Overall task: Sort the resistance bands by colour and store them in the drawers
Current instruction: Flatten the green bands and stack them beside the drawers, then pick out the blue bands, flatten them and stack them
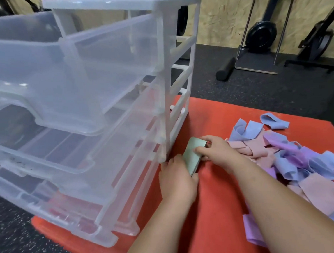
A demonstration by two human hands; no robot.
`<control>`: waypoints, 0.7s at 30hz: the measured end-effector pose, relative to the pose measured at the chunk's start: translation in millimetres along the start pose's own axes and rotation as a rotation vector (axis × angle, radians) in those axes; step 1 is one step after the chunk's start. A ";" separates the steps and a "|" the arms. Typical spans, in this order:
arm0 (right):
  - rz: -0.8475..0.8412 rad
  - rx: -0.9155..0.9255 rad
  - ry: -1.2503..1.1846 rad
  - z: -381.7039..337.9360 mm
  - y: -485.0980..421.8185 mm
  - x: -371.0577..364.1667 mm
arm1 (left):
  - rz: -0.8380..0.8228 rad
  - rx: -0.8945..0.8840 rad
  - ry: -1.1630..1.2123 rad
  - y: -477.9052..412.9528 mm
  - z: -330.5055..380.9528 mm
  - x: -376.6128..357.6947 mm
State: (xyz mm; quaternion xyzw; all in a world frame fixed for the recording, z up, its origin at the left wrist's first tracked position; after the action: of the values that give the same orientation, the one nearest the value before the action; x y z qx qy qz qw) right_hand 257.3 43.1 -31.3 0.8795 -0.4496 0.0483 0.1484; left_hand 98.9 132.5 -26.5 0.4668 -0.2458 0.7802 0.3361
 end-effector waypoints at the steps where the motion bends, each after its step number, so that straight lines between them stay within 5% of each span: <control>1: -0.004 0.033 0.134 -3.8 -2.4 3.1 | 0.013 0.005 0.001 0.1 1.3 -0.3; 4: -0.017 0.087 0.442 -14.1 -8.4 4.6 | 0.053 0.018 0.023 3.3 3.9 -0.8; 21: 0.102 0.260 0.438 -31.2 27.6 10.0 | 0.107 0.005 0.082 29.7 -4.6 17.5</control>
State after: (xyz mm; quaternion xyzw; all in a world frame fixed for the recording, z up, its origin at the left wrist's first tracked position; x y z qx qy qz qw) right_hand 242.4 29.7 6.7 0.8359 -0.4405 0.3023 0.1254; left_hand 68.0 121.4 -14.9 0.4214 -0.2545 0.8162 0.3025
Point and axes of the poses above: each hand's wrist, its own y-axis away from the middle knuckle, its own x-axis out of the back of the hand, z = x × y, the point moved 7 cm from there along -y, towards the middle knuckle, and after that the axes turned 11 degrees about -y, right-handed, at the moved point
